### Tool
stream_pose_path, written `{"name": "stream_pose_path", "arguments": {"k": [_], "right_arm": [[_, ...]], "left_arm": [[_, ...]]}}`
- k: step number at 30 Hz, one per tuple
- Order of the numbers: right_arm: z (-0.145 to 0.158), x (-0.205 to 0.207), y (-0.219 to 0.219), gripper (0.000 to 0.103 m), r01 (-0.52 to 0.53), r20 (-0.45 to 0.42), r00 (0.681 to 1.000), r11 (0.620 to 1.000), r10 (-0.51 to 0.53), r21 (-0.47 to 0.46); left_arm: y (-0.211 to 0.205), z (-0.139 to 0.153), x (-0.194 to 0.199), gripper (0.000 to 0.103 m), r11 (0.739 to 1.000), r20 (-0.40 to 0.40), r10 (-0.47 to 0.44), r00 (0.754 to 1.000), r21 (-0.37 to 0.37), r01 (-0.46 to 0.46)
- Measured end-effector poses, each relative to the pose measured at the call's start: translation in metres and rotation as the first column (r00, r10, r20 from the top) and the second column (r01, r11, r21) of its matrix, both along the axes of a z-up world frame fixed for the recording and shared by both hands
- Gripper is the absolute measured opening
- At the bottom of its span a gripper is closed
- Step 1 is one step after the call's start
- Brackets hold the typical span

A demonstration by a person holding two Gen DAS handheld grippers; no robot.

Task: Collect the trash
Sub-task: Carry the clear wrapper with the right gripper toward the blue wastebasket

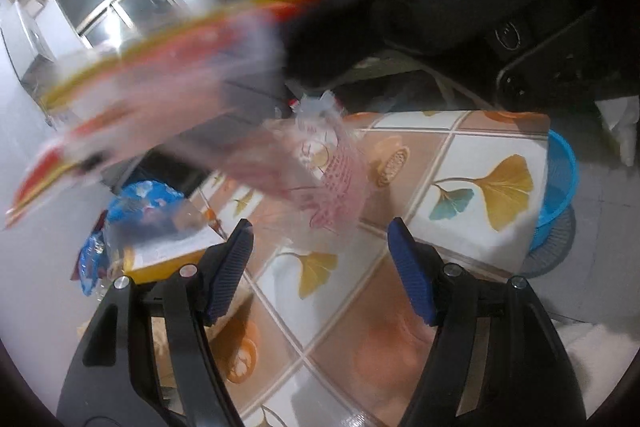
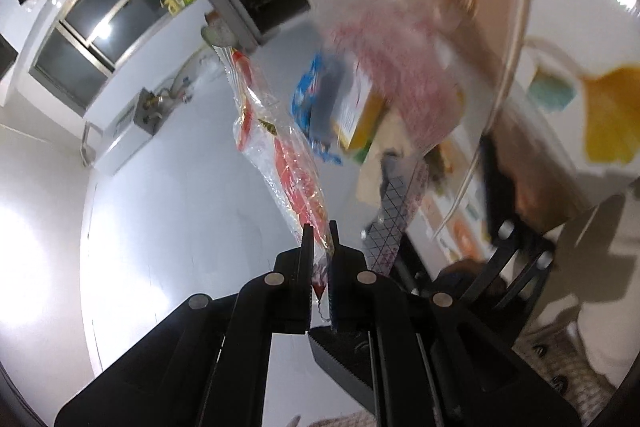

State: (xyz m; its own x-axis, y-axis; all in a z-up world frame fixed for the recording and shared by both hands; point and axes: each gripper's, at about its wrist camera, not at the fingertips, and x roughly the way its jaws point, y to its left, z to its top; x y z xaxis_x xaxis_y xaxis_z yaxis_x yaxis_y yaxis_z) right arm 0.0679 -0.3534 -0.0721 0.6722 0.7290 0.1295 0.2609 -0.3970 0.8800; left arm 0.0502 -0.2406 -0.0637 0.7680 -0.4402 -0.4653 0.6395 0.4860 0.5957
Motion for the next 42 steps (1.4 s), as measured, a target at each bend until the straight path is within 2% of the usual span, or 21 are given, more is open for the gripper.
{"name": "stream_pose_path", "arguments": {"k": [3, 6, 8, 12, 14, 21, 31, 34, 38, 40, 42], "right_arm": [[0.010, 0.004, 0.009, 0.007, -0.041, 0.015, 0.999, 0.999, 0.041, 0.002], [0.019, 0.004, 0.015, 0.007, -0.063, 0.024, 0.998, 0.998, 0.063, -0.003], [0.023, 0.004, 0.016, 0.007, -0.067, 0.027, 0.997, 0.998, 0.067, -0.007], [0.027, 0.005, 0.016, 0.007, -0.069, 0.025, 0.997, 0.998, 0.070, -0.009], [0.025, 0.003, 0.014, 0.007, -0.065, 0.024, 0.998, 0.998, 0.065, -0.020], [0.024, -0.005, -0.012, 0.010, -0.002, 0.009, 1.000, 0.994, 0.002, -0.107], [-0.002, -0.024, -0.048, 0.010, 0.090, -0.063, 0.992, 0.964, -0.109, -0.251], [0.006, -0.034, -0.059, 0.010, 0.135, -0.043, 0.986, 0.931, -0.158, -0.340], [0.024, -0.051, -0.078, 0.010, 0.210, 0.013, 0.973, 0.860, -0.230, -0.464], [0.037, -0.062, -0.087, 0.009, 0.244, 0.036, 0.963, 0.799, -0.269, -0.550], [0.051, -0.078, -0.098, 0.009, 0.275, 0.058, 0.948, 0.710, -0.314, -0.648]], "left_arm": [[0.000, -0.001, 0.000, 0.066, 1.000, 0.035, 0.018, 0.999, -0.012, -0.018], [-0.001, -0.001, 0.003, 0.058, 0.999, 0.053, 0.024, 0.998, -0.025, -0.023], [0.000, 0.000, 0.003, 0.048, 0.999, 0.059, 0.023, 0.998, -0.034, -0.021], [0.005, 0.001, 0.008, 0.041, 0.998, 0.046, 0.009, 0.999, -0.064, -0.006], [0.009, 0.008, 0.014, 0.028, 0.998, 0.033, 0.006, 0.999, -0.070, -0.004], [0.031, 0.008, 0.014, 0.022, 0.997, -0.018, 0.012, 1.000, -0.073, -0.014], [0.053, 0.011, 0.017, 0.020, 0.994, -0.085, 0.047, 0.995, -0.090, -0.054], [0.053, 0.019, 0.015, 0.020, 0.990, -0.112, 0.052, 0.992, -0.121, -0.066], [0.050, 0.039, 0.015, 0.020, 0.984, -0.158, 0.026, 0.987, -0.173, -0.054], [0.046, 0.050, 0.017, 0.020, 0.977, -0.196, -0.004, 0.981, -0.209, -0.038], [0.041, 0.062, 0.021, 0.020, 0.968, -0.246, -0.041, 0.969, -0.249, -0.022]]}}
